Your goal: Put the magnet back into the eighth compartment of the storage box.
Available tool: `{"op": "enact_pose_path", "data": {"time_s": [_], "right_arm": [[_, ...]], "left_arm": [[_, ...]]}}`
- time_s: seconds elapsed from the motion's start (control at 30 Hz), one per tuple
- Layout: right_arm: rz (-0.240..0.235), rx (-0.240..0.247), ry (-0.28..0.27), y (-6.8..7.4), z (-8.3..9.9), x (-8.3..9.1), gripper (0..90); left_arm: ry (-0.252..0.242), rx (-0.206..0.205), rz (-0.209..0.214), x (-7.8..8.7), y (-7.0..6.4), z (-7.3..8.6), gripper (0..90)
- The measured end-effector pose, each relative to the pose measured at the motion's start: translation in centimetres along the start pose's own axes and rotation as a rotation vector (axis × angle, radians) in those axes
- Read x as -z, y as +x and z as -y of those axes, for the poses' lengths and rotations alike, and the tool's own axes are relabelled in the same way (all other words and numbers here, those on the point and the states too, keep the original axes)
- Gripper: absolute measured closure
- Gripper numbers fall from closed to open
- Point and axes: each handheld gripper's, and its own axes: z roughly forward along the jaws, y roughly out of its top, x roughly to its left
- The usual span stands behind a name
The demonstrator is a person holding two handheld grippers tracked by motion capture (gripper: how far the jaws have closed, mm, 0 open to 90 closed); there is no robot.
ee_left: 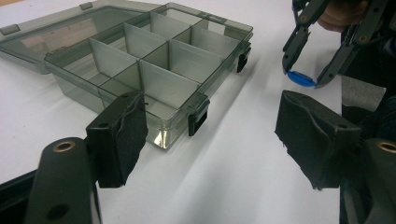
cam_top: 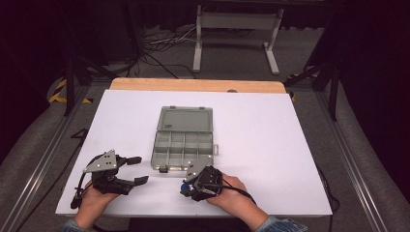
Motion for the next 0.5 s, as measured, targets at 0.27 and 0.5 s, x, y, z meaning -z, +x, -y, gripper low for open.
{"op": "enact_pose_path", "data": {"time_s": [0.27,0.5], "right_arm": [[0.007,-0.009,-0.031,-0.2,-0.3,1.4,62.7],[0.026,-0.008,-0.041,-0.5,-0.5,2.3,62.7]], "left_arm": [[0.000,0.000,0.001,0.0,0.0,0.0,25.3],[0.000,0.001,0.003,0.0,0.0,0.0,25.3]]}}
